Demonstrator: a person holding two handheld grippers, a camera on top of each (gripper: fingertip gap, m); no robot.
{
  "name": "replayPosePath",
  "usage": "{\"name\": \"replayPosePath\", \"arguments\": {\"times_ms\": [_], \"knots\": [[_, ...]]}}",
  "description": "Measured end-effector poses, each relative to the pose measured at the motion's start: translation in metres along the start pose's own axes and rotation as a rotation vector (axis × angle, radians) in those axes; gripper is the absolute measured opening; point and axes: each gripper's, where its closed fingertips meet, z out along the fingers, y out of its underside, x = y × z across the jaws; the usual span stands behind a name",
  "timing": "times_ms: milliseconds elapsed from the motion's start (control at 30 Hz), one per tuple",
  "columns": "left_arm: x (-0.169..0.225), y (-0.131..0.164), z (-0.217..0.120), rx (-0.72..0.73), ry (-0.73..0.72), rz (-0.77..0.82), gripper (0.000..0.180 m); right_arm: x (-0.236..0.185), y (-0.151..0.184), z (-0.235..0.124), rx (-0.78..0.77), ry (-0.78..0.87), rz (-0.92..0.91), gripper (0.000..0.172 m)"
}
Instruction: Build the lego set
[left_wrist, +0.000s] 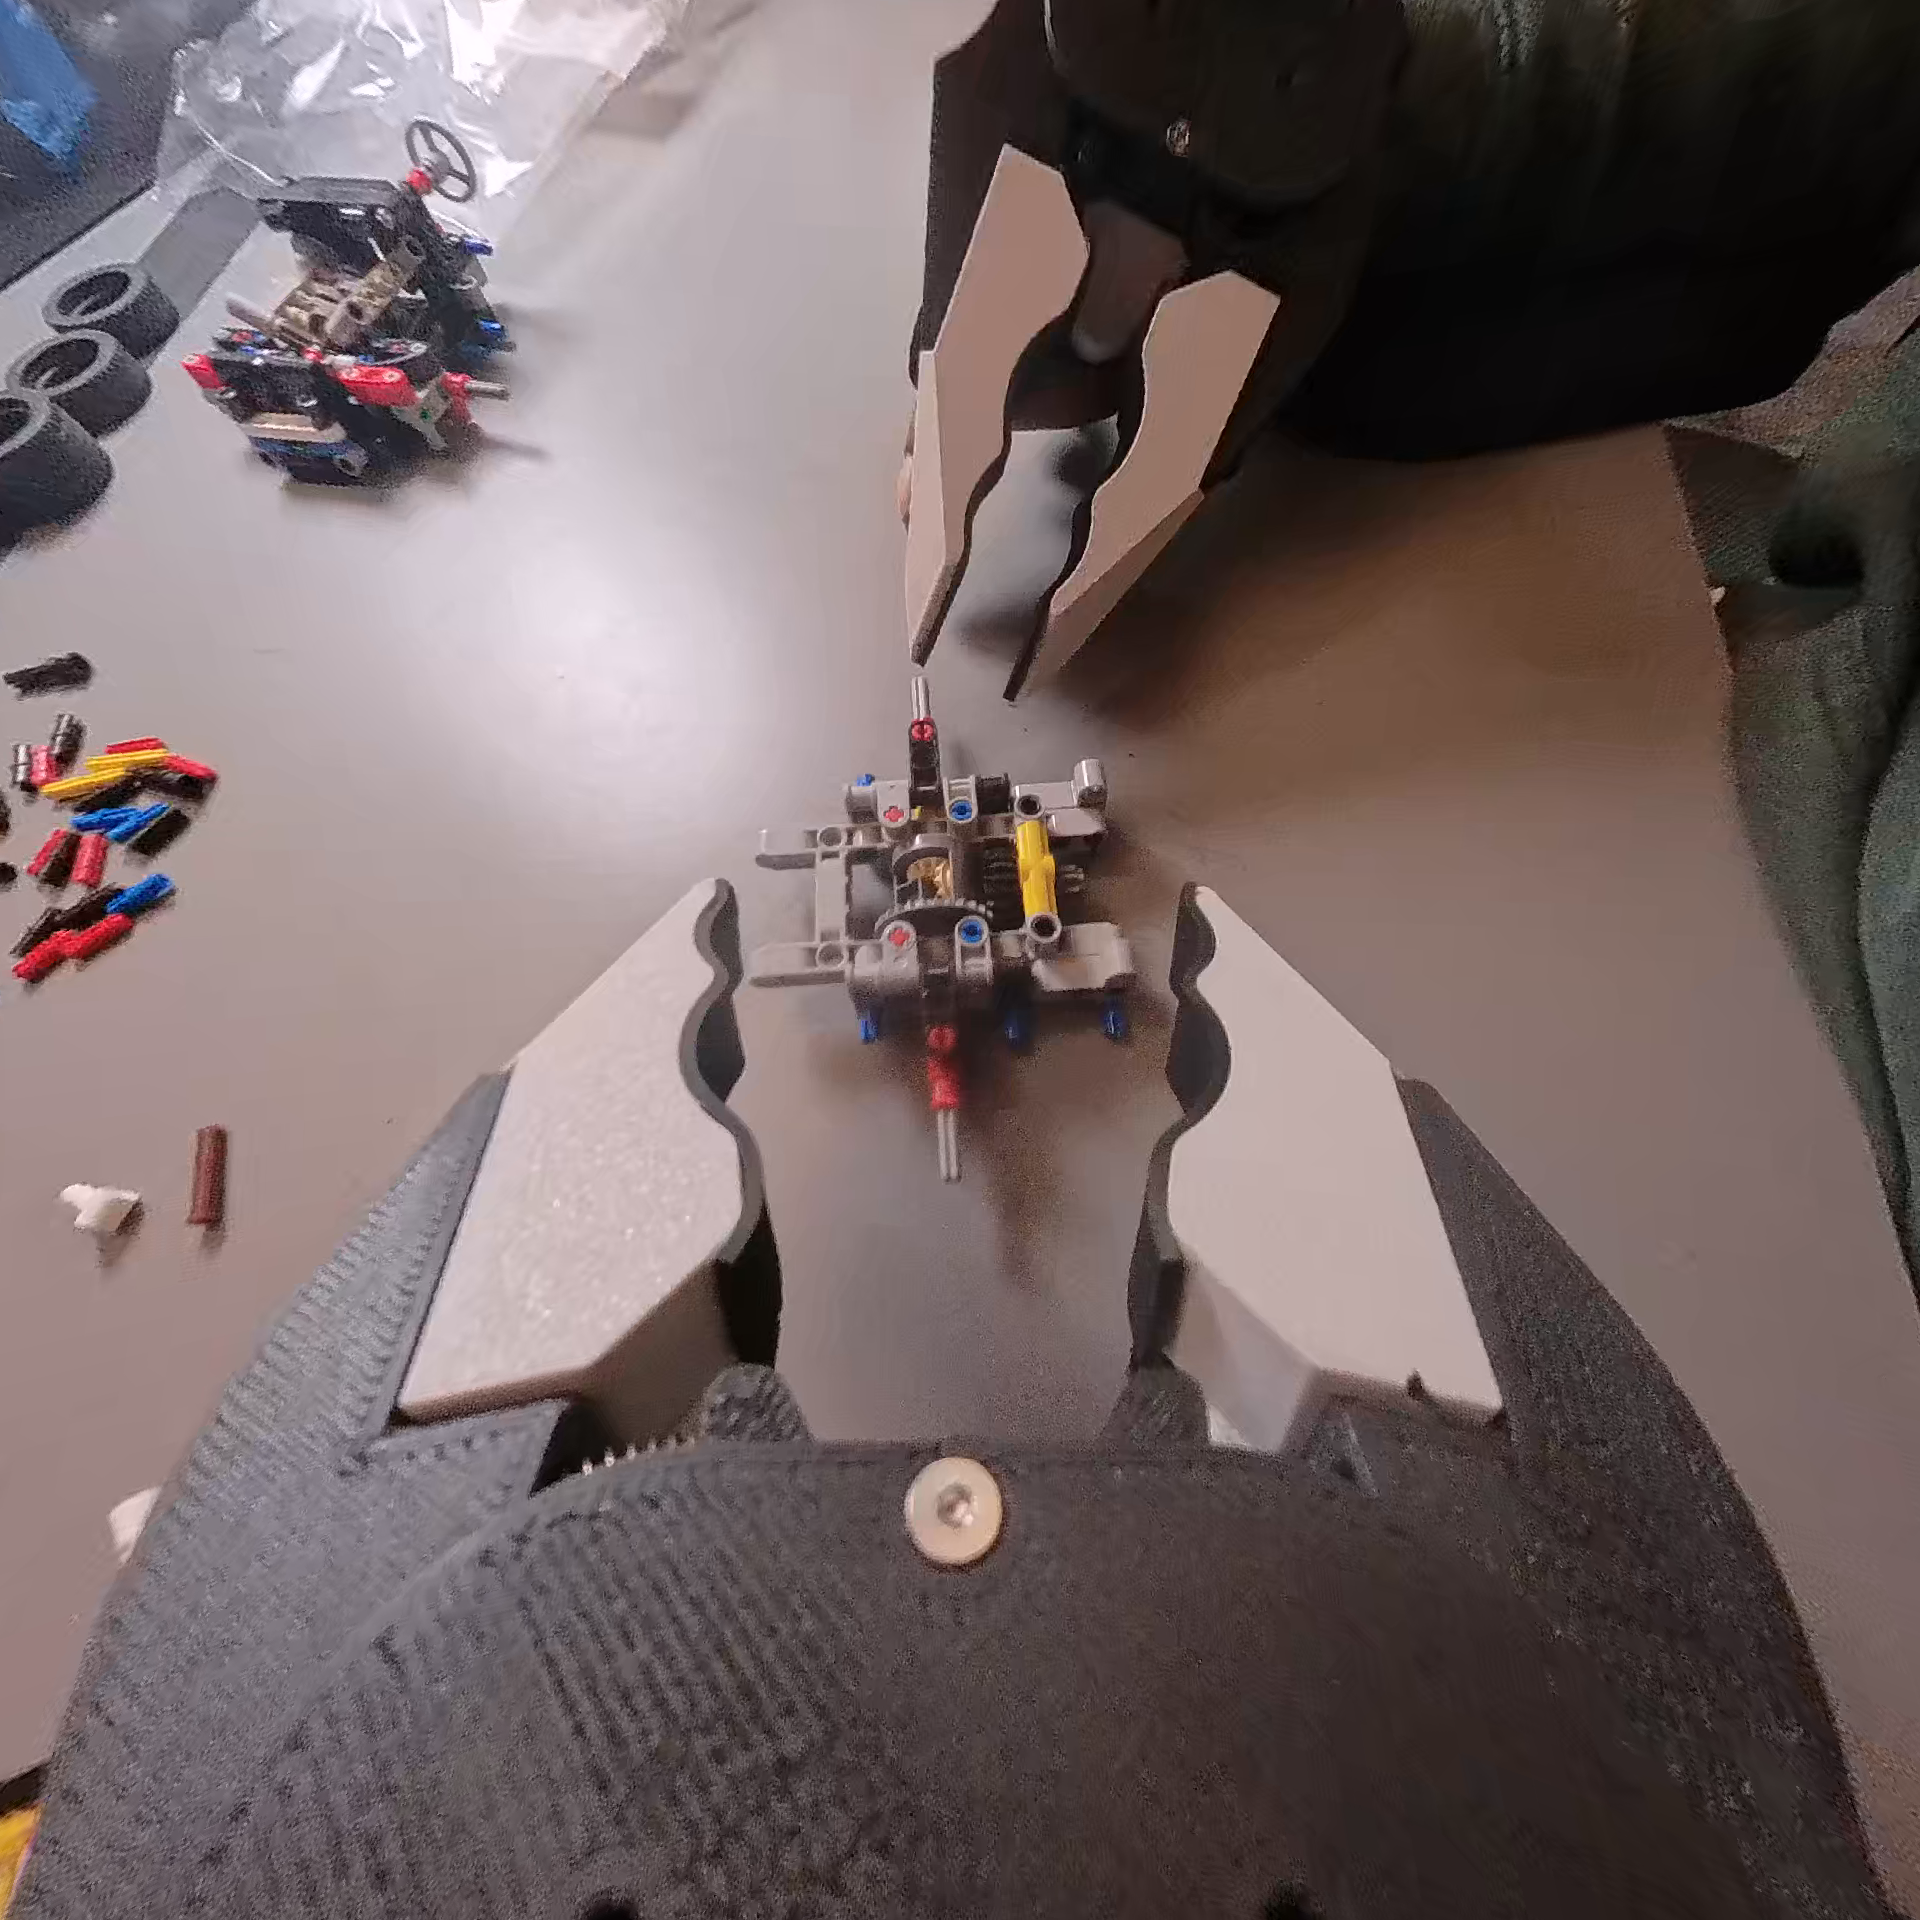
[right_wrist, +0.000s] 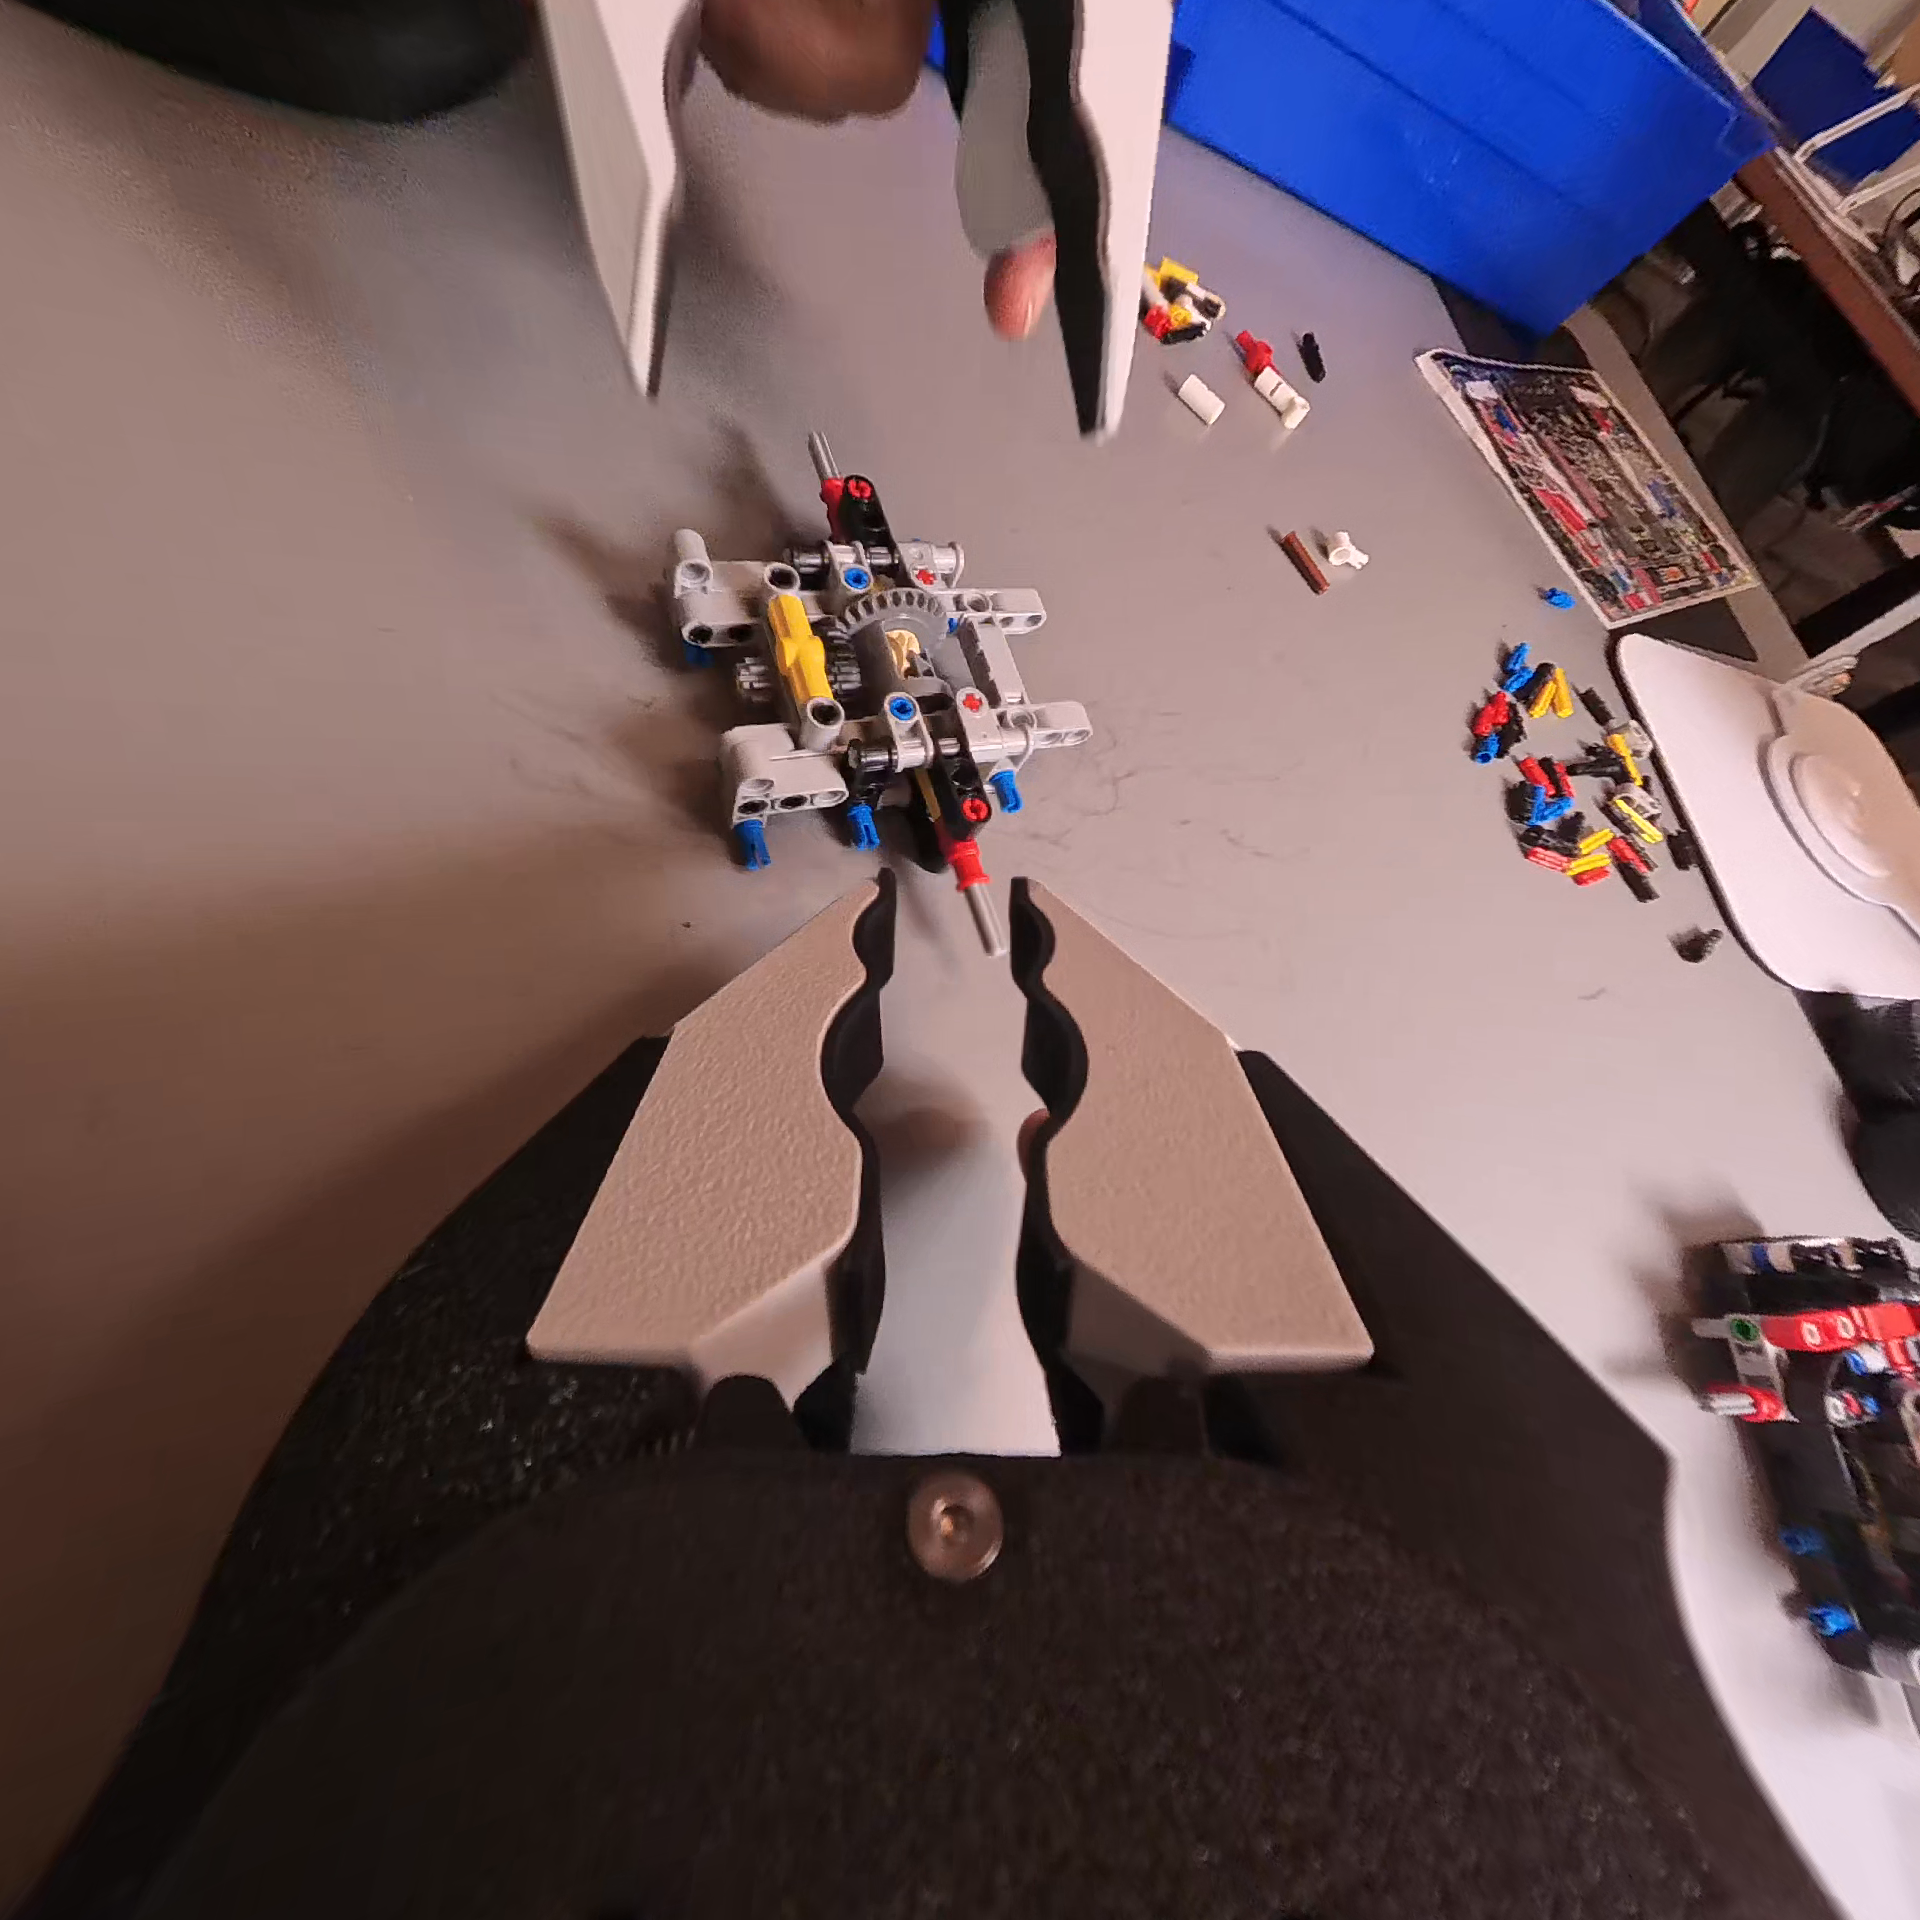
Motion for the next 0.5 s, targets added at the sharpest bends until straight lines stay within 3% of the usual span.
{"name": "replayPosePath", "arguments": {"times_ms": [100,200,267,500], "knots": [[-0.007,0.016,-0.018,-0.020,0.001,-0.027,0.081,0.005,0.005,0.003,-0.034,0.018,-0.009,0.021],[-0.009,0.046,-0.013,-0.135,-0.010,0.007,0.078,0.011,0.013,0.010,-0.081,0.025,-0.013,0.024],[-0.006,0.059,-0.004,-0.190,0.010,0.034,0.067,0.014,0.014,0.014,-0.092,0.028,-0.011,0.023],[-0.013,0.056,0.007,-0.163,-0.006,0.052,0.018,0.015,0.018,0.020,-0.176,0.061,-0.069,0.005]]}}
